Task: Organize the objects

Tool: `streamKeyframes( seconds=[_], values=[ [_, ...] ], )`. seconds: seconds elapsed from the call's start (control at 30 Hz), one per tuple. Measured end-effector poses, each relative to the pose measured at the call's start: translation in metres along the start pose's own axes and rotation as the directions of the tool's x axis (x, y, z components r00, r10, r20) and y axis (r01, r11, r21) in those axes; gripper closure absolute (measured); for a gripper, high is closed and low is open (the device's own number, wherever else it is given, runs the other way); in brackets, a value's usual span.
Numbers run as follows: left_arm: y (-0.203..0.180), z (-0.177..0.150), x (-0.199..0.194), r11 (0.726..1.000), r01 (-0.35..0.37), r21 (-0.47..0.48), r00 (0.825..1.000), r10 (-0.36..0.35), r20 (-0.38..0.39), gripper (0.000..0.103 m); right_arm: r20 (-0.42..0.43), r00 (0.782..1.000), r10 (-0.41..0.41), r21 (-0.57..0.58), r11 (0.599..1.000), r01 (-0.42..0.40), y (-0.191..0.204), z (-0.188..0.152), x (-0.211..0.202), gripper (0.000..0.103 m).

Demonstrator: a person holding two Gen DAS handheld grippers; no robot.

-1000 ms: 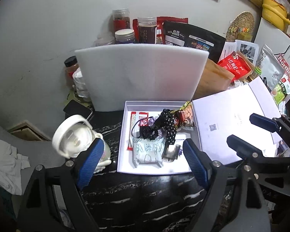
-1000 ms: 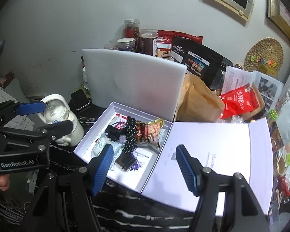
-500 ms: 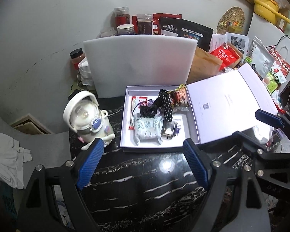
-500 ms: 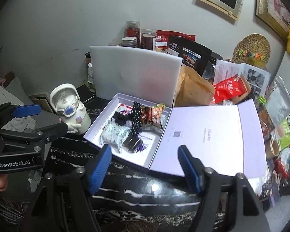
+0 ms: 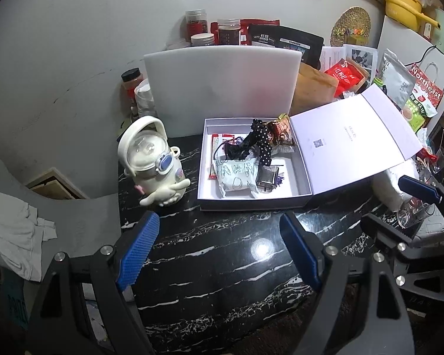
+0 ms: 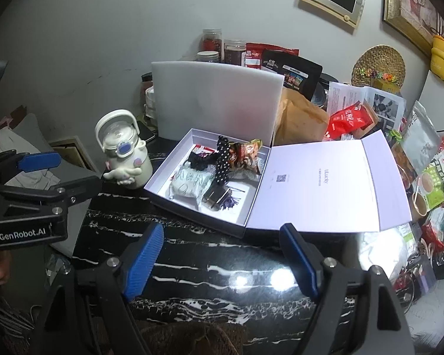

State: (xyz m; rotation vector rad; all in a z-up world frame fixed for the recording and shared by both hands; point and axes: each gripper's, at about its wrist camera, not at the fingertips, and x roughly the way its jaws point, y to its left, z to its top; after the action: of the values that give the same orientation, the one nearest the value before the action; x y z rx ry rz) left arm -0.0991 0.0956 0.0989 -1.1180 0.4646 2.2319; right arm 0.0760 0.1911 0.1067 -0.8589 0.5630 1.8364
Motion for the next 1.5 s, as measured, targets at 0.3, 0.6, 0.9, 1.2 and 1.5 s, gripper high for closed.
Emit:
streamKeyframes(
  seconds=[0.3,0.6,0.9,1.2,1.5],
  values=[
    [0.007,-0.015,-0.007,1.000,-0.004,0.000,1.000,0.004,0.001,0.020,0.002,1.000,-0.012,0.005,1.000,0.012,0.008,-0.007,-0.006,0.022],
    [0.011,-0.018,-0.012,0.999,0.026,-0.027,1.000,-0.026,-0.001,0.020,-0.002,1.000,-0.015,-0.002,1.000,0.015,0.010,-0.010,-0.011,0.022],
    [0.011,-0.019,-0.013,0.999,0.016,-0.032,1.000,-0.016,-0.002,0.020,-0.007,1.000,-0.012,0.000,1.000,0.012,0.007,-0.012,-0.013,0.022],
    [0.009,-0.023,-0.015,0.999,0.014,-0.033,1.000,-0.014,-0.008,0.020,-0.005,1.000,-0.009,-0.001,1.000,0.009,0.006,-0.015,-0.015,0.022],
    [0.008,-0.029,-0.017,1.000,0.001,-0.026,1.000,-0.001,-0.015,0.020,-0.004,1.000,-0.004,-0.004,1.000,0.004,0.005,-0.017,-0.016,0.022]
  ],
)
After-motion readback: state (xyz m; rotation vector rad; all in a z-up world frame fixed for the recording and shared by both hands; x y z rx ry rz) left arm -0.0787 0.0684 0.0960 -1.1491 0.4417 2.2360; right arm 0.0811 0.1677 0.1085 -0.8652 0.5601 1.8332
